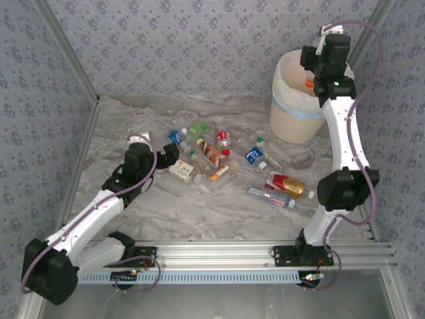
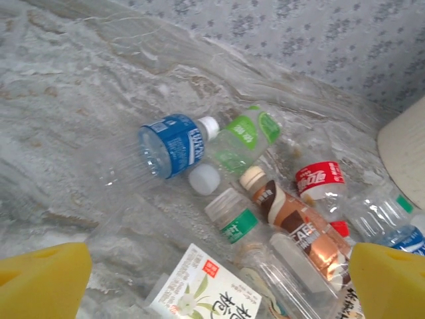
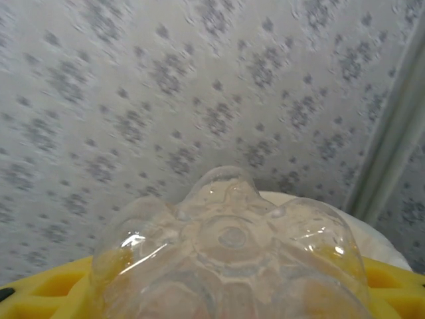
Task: Put the plastic bottles in the bin
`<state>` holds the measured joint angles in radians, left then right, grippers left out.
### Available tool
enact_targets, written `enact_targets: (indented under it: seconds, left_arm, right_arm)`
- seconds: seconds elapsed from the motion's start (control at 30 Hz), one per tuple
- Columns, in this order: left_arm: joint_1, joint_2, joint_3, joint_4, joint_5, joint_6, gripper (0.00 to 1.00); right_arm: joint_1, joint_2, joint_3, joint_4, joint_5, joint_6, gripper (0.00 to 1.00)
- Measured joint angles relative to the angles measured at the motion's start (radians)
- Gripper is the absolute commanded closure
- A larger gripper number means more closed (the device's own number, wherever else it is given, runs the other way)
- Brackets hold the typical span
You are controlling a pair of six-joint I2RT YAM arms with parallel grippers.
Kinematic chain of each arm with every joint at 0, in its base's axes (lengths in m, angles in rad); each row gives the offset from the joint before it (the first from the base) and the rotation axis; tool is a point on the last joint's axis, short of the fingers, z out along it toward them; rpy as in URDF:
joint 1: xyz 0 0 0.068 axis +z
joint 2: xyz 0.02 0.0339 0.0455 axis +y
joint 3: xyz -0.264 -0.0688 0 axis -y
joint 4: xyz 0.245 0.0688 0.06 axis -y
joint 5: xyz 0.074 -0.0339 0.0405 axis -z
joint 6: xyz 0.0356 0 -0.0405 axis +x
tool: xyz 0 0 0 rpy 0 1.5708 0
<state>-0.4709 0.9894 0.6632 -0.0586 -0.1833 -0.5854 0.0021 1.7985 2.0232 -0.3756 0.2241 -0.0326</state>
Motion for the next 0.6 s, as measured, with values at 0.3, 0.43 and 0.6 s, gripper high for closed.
enact_targets:
  seconds: [0.3, 0.43, 0.6]
  left_arm:
    - [0.006, -0.001, 0.000, -0.101, -0.120, -0.071, 0.01]
    - [0.007, -0.010, -0.018, -0.107, -0.144, -0.089, 0.00]
    - [0.014, -0.014, -0.034, -0.116, -0.160, -0.098, 0.01]
  right_arm:
    - [-0.007, 0.191, 0.054, -0.068, 0.190, -0.166, 0.36]
    - [-0.007, 0.229, 0.092, -0.152, 0.208, -0.177, 0.22]
    - [-0.002, 0.224, 0.117, -0.198, 0.214, -0.169, 0.10]
